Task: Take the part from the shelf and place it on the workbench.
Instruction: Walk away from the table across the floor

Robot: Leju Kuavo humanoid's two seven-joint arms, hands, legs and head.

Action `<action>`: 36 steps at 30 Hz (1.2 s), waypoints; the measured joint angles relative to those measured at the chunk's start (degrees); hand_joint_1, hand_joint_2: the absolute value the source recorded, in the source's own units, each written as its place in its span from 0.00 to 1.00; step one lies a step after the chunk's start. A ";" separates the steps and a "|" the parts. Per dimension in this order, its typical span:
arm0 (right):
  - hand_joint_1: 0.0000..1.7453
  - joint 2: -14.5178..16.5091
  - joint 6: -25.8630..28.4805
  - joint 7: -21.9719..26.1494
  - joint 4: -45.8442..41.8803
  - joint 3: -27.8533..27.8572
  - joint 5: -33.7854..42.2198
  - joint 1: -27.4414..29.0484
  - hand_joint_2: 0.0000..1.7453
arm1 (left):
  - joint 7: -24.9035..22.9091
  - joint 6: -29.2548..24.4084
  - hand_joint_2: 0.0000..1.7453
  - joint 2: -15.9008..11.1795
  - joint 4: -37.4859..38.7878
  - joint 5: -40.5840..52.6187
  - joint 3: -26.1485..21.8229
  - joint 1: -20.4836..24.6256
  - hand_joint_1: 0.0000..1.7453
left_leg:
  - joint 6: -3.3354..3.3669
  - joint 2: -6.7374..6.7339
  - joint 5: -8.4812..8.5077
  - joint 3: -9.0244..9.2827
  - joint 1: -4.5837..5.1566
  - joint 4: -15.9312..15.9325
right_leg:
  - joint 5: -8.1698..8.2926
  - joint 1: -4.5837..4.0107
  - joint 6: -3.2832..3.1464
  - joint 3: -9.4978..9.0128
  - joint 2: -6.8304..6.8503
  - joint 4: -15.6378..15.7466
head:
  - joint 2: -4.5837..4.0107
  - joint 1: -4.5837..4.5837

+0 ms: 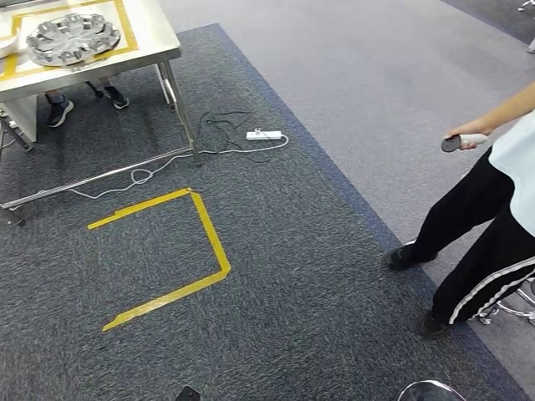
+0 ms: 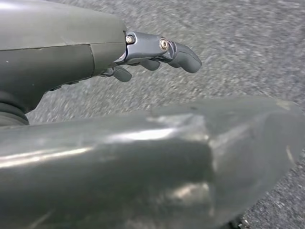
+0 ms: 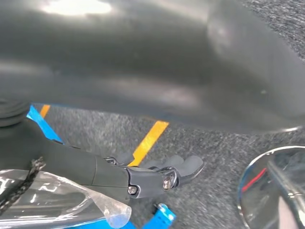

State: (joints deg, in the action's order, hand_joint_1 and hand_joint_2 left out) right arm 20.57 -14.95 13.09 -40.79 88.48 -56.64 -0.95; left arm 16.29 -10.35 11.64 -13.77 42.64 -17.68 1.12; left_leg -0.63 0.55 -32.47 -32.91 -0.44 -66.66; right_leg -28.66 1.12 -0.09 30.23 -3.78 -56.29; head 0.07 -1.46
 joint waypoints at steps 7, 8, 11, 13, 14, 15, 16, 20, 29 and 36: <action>0.00 0.00 -0.64 -0.21 -0.03 0.03 0.24 0.18 0.00 | 0.14 -0.01 0.00 0.09 0.05 0.19 -0.29 0.20 0.00 | 1.93 2.56 3.56 3.64 -0.19 10.03 | 0.07 0.28 2.47 2.38 -2.69 -1.03 | 0.00 -0.16; 0.00 0.00 -0.63 -0.23 -0.04 0.04 0.24 0.15 0.00 | 0.15 -0.01 0.00 0.14 0.04 0.21 -0.32 0.19 0.00 | 2.35 1.70 3.78 3.64 -0.24 10.35 | -0.96 0.19 2.63 3.38 -1.28 -2.60 | 0.00 -0.35; 0.00 0.00 -0.66 -0.26 -0.07 0.01 0.23 -0.26 0.00 | 0.16 0.01 0.00 0.19 0.06 0.27 -0.44 -0.09 0.00 | 2.90 -1.22 3.92 3.43 0.02 10.54 | -6.30 0.03 2.96 8.54 2.95 -13.30 | 0.00 -0.83; 0.00 -0.01 -0.69 -0.31 -0.07 0.00 0.21 -0.12 0.00 | 0.15 0.02 0.00 0.16 0.07 0.32 -0.57 -0.18 0.00 | 2.94 -3.03 3.86 3.33 0.21 10.46 | -7.23 0.07 3.17 10.11 3.59 -17.31 | 0.00 -0.84; 0.00 -0.01 -0.70 -0.36 -0.07 0.00 0.20 0.02 0.00 | 0.15 0.02 0.00 0.17 0.07 0.34 -0.63 -0.16 0.00 | 2.91 -3.79 3.82 3.32 0.25 10.41 | -6.13 0.07 3.18 9.19 3.81 -16.05 | 0.00 -0.85; 0.00 -0.02 -0.72 -0.38 -0.07 0.00 0.19 0.10 0.00 | 0.15 0.02 0.00 0.19 0.07 0.37 -0.66 -0.12 0.00 | 2.83 -4.47 3.74 3.36 0.27 10.35 | -4.34 0.07 3.13 7.19 4.25 -12.79 | 0.00 -0.85; 0.00 -0.05 -0.75 -0.40 -0.07 0.00 0.17 0.08 0.00 | 0.15 0.02 0.00 0.21 0.07 0.42 -0.68 -0.06 0.00 | 2.65 -5.11 3.61 3.48 0.32 10.26 | -2.75 0.01 3.04 4.58 5.43 -8.23 | 0.00 -0.85; 0.00 -0.11 -0.95 -0.56 -0.07 0.02 0.13 -0.19 0.00 | 0.15 0.02 0.00 0.24 0.07 0.69 -0.73 0.17 0.00 | 1.53 -7.08 3.30 3.88 0.79 9.95 | -0.84 -0.46 1.88 0.13 7.69 -0.16 | 0.00 -0.58; 0.00 -0.15 -1.80 -1.30 -0.16 0.02 1.49 0.12 0.00 | 0.08 0.03 0.00 0.27 0.07 1.34 -0.85 -0.12 0.00 | 0.20 -0.97 -4.38 -2.77 0.15 -6.36 | 0.48 -0.39 -0.12 0.85 1.49 0.06 | 0.00 -0.34; 0.00 -0.32 -1.72 -1.58 -0.13 0.03 2.31 0.20 0.00 | -0.32 0.08 0.00 0.44 0.11 1.84 -0.92 0.29 0.00 | 1.75 3.18 3.19 3.63 0.18 9.57 | 1.36 -0.21 1.67 2.33 -3.49 -0.29 | 0.00 -0.31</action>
State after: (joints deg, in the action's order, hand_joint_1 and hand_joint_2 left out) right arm 20.24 -16.67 11.51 -40.92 88.51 -54.34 -0.75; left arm 15.97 -10.28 12.09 -13.66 44.47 -18.60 1.41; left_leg 1.11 3.74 -29.28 -29.29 -0.25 -57.09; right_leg -27.30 0.91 1.58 32.56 -7.27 -56.58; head 0.07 -1.76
